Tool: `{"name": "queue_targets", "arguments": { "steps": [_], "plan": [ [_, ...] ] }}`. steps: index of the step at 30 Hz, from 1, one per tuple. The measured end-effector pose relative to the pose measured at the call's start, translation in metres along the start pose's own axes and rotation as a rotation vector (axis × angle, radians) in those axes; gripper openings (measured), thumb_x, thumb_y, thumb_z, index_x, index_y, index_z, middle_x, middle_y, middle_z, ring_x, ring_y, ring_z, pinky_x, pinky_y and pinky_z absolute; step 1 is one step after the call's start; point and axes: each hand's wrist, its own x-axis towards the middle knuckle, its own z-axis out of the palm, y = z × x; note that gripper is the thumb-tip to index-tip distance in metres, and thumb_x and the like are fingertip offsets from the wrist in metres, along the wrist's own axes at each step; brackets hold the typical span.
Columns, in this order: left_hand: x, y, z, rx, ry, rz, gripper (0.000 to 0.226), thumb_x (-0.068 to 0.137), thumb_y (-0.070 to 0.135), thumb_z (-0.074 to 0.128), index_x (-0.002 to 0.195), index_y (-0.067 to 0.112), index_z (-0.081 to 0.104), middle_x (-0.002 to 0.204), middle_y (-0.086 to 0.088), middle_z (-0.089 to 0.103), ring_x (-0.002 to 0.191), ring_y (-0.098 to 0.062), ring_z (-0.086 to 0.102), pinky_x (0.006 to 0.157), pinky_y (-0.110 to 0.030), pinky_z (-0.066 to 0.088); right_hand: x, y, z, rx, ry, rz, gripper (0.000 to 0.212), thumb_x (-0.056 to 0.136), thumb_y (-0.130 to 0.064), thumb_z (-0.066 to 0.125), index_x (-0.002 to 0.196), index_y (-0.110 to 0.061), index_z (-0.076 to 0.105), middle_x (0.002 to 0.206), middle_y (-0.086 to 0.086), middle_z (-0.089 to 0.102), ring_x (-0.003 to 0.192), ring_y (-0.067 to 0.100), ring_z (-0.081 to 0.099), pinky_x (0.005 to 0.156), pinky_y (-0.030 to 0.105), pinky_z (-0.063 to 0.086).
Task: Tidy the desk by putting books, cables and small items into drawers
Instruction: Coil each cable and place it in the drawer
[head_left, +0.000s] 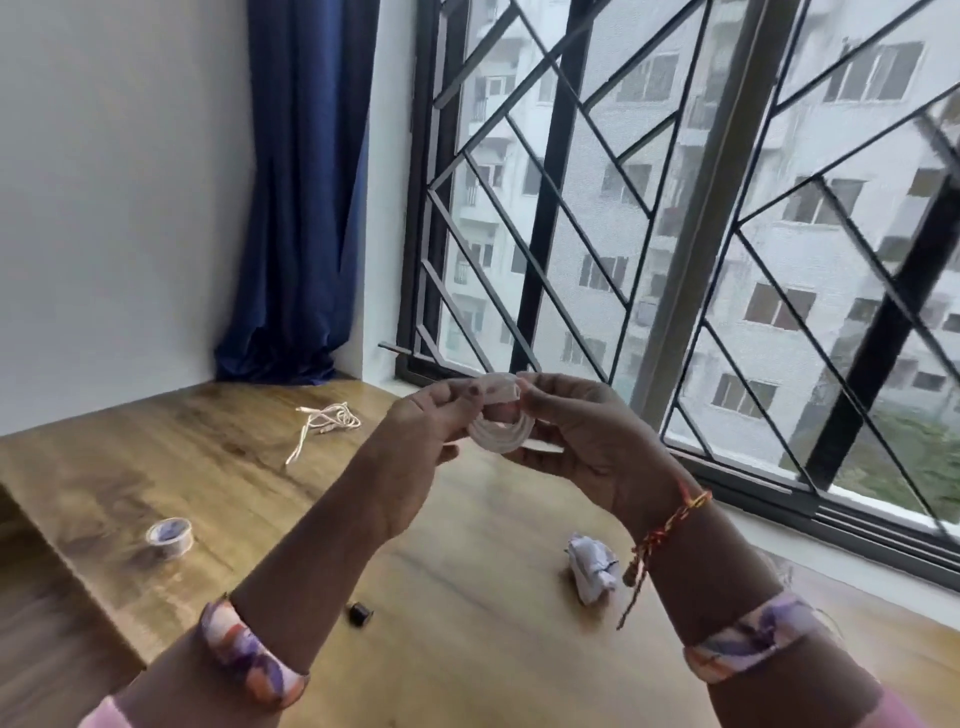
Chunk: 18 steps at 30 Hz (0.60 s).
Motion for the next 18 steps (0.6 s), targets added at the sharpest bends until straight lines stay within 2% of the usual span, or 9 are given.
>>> {"name": "queue_targets", "arguments": {
  "steps": [2, 5, 9, 11, 13, 15, 18],
  "plan": [
    [-0.014, 0.000, -0.002, 0.256, 0.030, 0.069, 0.021, 0.087, 0.024, 0.058, 0.101, 0.014, 0.070, 0.090, 0.003, 0.072, 0.079, -0.003, 0.062, 0.073, -0.013, 0.043, -0.010, 0.006, 0.000, 0.041, -0.024, -0.001, 0.009, 0.082, -0.016, 0.060, 0.088, -0.009, 0.064, 0.072, 0.002, 0.065, 0.061, 0.010, 0.063, 0.060, 0.026, 0.057],
    [-0.041, 0.007, -0.011, 0.386, 0.060, -0.036, 0.017, 0.083, 0.025, 0.064, 0.097, 0.018, 0.071, 0.086, 0.002, 0.070, 0.073, -0.005, 0.059, 0.060, -0.011, 0.044, -0.026, 0.018, 0.004, 0.111, -0.102, 0.036, 0.031, 0.071, -0.022, 0.063, 0.096, -0.006, 0.062, 0.079, 0.005, 0.064, 0.068, 0.015, 0.061, 0.058, 0.026, 0.057],
    [-0.086, 0.009, -0.025, 0.216, 0.203, -0.202, 0.012, 0.078, 0.010, 0.067, 0.090, 0.008, 0.070, 0.068, 0.001, 0.066, 0.056, -0.006, 0.057, 0.050, -0.015, 0.049, -0.045, 0.044, 0.026, 0.174, -0.242, 0.121, 0.024, 0.070, -0.025, 0.064, 0.088, -0.010, 0.065, 0.081, 0.004, 0.064, 0.070, 0.016, 0.061, 0.059, 0.027, 0.056],
    [-0.110, 0.004, -0.037, 0.171, 0.295, -0.265, 0.006, 0.077, 0.006, 0.067, 0.083, 0.006, 0.069, 0.064, -0.001, 0.065, 0.053, -0.007, 0.057, 0.048, -0.016, 0.049, -0.054, 0.063, 0.040, 0.186, -0.305, 0.174, 0.015, 0.081, -0.027, 0.060, 0.082, -0.014, 0.067, 0.078, 0.003, 0.065, 0.067, 0.015, 0.062, 0.062, 0.029, 0.058],
    [-0.136, -0.004, -0.052, 0.148, 0.387, -0.321, 0.001, 0.079, 0.005, 0.065, 0.079, 0.004, 0.067, 0.063, -0.002, 0.062, 0.052, -0.007, 0.055, 0.046, -0.015, 0.048, -0.063, 0.083, 0.055, 0.204, -0.362, 0.266, 0.028, 0.094, -0.031, 0.047, 0.089, -0.013, 0.067, 0.078, 0.004, 0.064, 0.067, 0.015, 0.059, 0.062, 0.029, 0.056],
    [-0.158, -0.012, -0.071, 0.122, 0.479, -0.365, 0.003, 0.079, 0.004, 0.064, 0.080, 0.002, 0.066, 0.063, -0.004, 0.061, 0.052, -0.008, 0.053, 0.044, -0.015, 0.047, -0.071, 0.104, 0.068, 0.154, -0.389, 0.342, 0.033, 0.098, -0.033, 0.039, 0.095, -0.011, 0.064, 0.077, 0.002, 0.062, 0.065, 0.013, 0.055, 0.060, 0.029, 0.055],
    [-0.185, -0.026, -0.107, 0.086, 0.626, -0.417, 0.003, 0.079, 0.004, 0.063, 0.076, 0.005, 0.064, 0.056, 0.000, 0.064, 0.048, -0.006, 0.056, 0.044, -0.013, 0.048, -0.077, 0.139, 0.079, -0.057, -0.350, 0.381, 0.032, 0.100, -0.031, 0.038, 0.093, -0.011, 0.062, 0.077, 0.002, 0.059, 0.062, 0.011, 0.052, 0.058, 0.027, 0.050]
  ]
}}
